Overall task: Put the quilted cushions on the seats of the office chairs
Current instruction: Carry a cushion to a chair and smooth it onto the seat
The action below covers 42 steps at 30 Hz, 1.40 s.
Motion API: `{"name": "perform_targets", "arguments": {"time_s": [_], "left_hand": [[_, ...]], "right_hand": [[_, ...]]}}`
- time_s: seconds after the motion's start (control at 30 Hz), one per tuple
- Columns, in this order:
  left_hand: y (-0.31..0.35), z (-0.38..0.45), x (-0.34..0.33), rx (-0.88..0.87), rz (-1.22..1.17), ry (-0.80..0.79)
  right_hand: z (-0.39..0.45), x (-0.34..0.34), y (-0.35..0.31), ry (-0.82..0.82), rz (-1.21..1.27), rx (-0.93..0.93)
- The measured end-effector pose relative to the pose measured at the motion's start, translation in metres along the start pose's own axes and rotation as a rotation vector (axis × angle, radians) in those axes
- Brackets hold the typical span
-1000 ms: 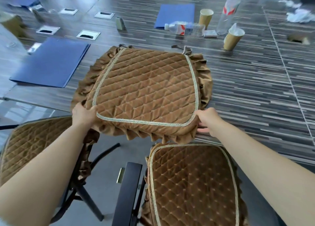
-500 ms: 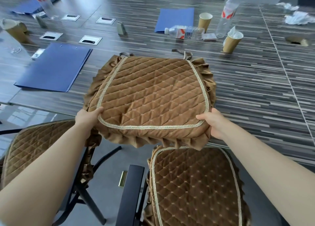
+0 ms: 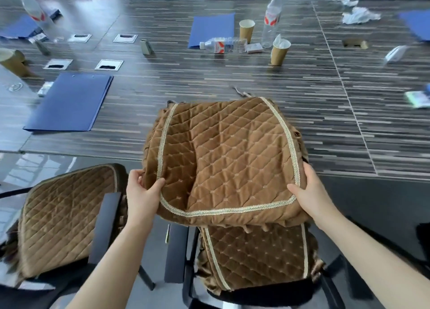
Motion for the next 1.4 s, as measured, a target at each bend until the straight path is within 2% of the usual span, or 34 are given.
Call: {"name": "perform_targets", "arguments": {"time_s": [0.2, 0.53, 0.8, 1.1, 1.4], "left_hand": [[-0.006, -0.109, 0.004, -0.007, -0.035, 0.017], [-0.018, -0.276, -0.017, -0.07, 0.041, -0.151], [-0.016, -0.441, -0.087, -0.19, 0.114, -0.413], [-0.01, -0.612, -0.178, -0.359, 0.206, -0.72], [-0.003, -0.728, -0.293, -0.513, 0.269, -1.008]], "right_hand": [[-0.095, 0.05, 0.046, 0.109, 0.088, -0.058], [-0.278, 0.144, 0.158, 0.289, 0.214, -0.171], [-0.447, 0.239, 0.282, 0.574, 0.32, -0.317], [-0.624, 0.32, 0.361, 0.959, 0.372, -0.401], [-0.691, 0.361, 0.415, 1.289, 0.483, -0.537]]}}
Point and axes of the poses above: each hand's wrist, its own z-axis towards the middle knuckle, its own x-axis out of the back of the hand, y = z × x, the point moved 2 cm from there along z, towards the middle knuckle, and after that the axes turned 3 degrees about x, right-handed, at the moved point
